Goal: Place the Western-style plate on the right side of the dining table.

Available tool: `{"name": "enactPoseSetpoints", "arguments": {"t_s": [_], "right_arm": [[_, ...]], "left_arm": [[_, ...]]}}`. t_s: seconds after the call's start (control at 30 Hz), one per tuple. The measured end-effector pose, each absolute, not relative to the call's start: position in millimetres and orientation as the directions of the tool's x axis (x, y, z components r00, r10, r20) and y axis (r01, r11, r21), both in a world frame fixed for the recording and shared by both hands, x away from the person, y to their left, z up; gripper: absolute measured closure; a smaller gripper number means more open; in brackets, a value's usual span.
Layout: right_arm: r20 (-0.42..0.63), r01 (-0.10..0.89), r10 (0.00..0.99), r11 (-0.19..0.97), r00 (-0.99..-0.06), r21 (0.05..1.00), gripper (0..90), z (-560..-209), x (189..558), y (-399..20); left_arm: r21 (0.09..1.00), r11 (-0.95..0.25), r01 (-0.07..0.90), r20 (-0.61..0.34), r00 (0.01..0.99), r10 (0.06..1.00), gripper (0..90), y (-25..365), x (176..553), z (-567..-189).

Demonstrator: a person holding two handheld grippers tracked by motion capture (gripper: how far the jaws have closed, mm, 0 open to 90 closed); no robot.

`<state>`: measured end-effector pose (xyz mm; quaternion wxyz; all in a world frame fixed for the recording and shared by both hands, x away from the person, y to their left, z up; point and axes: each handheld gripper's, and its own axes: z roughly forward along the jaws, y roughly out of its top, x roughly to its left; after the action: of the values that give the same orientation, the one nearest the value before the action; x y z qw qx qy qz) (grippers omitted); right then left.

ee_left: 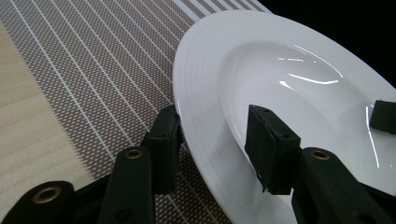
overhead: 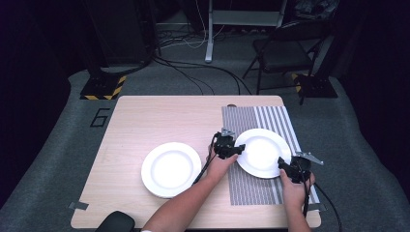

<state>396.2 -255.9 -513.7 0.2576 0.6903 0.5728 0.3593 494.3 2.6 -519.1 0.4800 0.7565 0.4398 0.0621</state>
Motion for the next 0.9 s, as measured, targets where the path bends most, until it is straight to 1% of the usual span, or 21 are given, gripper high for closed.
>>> {"name": "enactPoseSetpoints", "arguments": {"t_s": [0.17, 0.33, 0.5, 0.57, 0.7, 0.9], "right_arm": [[0.188, 0.604, 0.979, -0.199, 0.082, 0.772, 53.0, -514.0, 396.7, -255.3], [0.161, 0.608, 0.984, -0.177, 0.080, 0.774, 48.5, -514.5, 397.0, -251.6], [0.183, 0.606, 0.980, -0.192, 0.077, 0.772, 45.4, -514.6, 396.1, -251.6], [0.176, 0.601, 0.980, -0.196, 0.093, 0.775, 44.7, -513.0, 392.4, -249.9], [0.130, 0.573, 0.988, -0.157, 0.088, 0.804, 44.4, -510.6, 383.9, -246.0], [0.135, 0.562, 0.988, -0.152, 0.072, 0.813, 43.9, -504.2, 374.0, -245.2]], "left_arm": [[0.787, -0.166, 0.594, -0.310, 0.614, 0.725, 54.2, 1.4, 493.5, -519.0], [0.793, -0.181, 0.582, -0.296, 0.627, 0.721, 51.4, 0.7, 492.7, -519.3], [0.792, -0.173, 0.585, -0.307, 0.627, 0.716, 51.4, 2.3, 493.6, -519.4], [0.793, -0.167, 0.586, -0.312, 0.625, 0.715, 50.1, 3.0, 493.5, -518.9], [0.800, -0.164, 0.577, -0.304, 0.625, 0.719, 48.0, 4.4, 492.9, -516.3], [0.807, -0.152, 0.570, -0.299, 0.618, 0.727, 47.5, 10.1, 492.3, -512.6]]}}
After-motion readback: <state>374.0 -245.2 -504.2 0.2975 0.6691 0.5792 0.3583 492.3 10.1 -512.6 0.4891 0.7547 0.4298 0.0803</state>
